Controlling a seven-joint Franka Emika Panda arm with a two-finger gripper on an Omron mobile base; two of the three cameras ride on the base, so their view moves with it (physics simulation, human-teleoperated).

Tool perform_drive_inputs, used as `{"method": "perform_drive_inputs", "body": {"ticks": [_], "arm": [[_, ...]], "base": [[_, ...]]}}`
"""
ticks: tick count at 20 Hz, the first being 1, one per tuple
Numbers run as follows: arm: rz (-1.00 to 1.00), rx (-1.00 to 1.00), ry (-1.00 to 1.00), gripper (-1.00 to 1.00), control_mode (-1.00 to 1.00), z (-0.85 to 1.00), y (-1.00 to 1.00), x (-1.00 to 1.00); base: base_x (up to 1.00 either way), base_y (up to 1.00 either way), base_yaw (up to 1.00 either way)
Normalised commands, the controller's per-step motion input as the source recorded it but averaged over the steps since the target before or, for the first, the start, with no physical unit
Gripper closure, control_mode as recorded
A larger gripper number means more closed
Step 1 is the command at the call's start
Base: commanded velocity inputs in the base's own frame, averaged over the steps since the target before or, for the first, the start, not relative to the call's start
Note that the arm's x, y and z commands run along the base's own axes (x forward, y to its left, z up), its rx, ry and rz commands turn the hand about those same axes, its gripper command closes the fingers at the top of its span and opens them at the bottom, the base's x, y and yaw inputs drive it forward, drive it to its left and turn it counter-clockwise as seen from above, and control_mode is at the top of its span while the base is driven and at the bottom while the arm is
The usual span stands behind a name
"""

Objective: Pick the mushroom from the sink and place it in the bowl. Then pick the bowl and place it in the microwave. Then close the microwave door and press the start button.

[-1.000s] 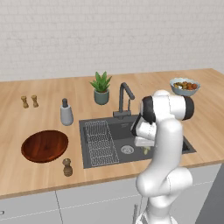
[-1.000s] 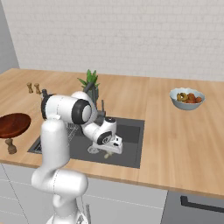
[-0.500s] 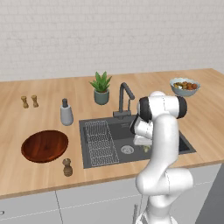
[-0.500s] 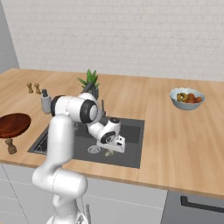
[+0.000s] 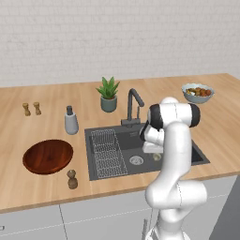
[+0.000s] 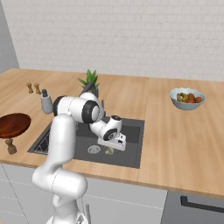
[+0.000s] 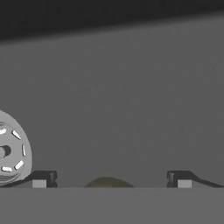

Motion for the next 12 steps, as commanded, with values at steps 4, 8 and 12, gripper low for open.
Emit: {"method": "perform_drive_inputs", "body": {"ticks": [4,8,12], "arm": [[0.0,0.0,0.02,-1.0,-1.0,-0.16,0.13,-0.36],[0.0,0.0,0.0,-1.0,-1.0,-0.19,0.01,-0.36],[0.0,0.0,0.0,-1.0,-1.0,-0.15,-0.01,-0.34]], "base": [[0.0,0.0,0.0],[0.0,0.0,0.0],[0.0,0.0,0.0]]}}
